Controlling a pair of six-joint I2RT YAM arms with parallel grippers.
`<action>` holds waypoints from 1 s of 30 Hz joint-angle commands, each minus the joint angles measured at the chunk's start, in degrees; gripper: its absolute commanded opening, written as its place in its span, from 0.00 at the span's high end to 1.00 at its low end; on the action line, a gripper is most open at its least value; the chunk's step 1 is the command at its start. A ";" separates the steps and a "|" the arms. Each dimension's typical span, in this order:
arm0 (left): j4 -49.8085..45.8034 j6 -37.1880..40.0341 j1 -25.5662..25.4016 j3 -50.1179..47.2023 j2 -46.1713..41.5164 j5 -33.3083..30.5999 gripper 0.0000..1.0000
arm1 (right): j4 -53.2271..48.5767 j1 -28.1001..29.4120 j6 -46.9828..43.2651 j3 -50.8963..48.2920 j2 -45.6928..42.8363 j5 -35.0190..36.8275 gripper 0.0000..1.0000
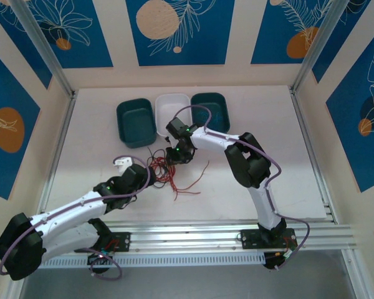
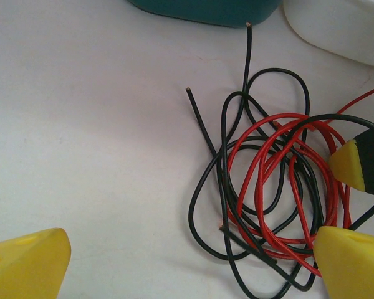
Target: Untangle the cables
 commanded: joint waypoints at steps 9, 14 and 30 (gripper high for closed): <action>0.24 -0.79 0.57 -0.40 0.04 0.76 0.00 | -2.75 2.25 -1.06 -1.12 -5.57 6.86 1.00; 1.39 0.53 0.58 -0.32 0.22 1.97 0.00 | -2.75 3.17 -1.22 -3.70 -12.27 11.05 1.00; 13.68 9.41 0.72 -0.25 -0.35 10.52 0.00 | 1.49 5.64 -6.94 -5.68 -28.04 17.30 1.00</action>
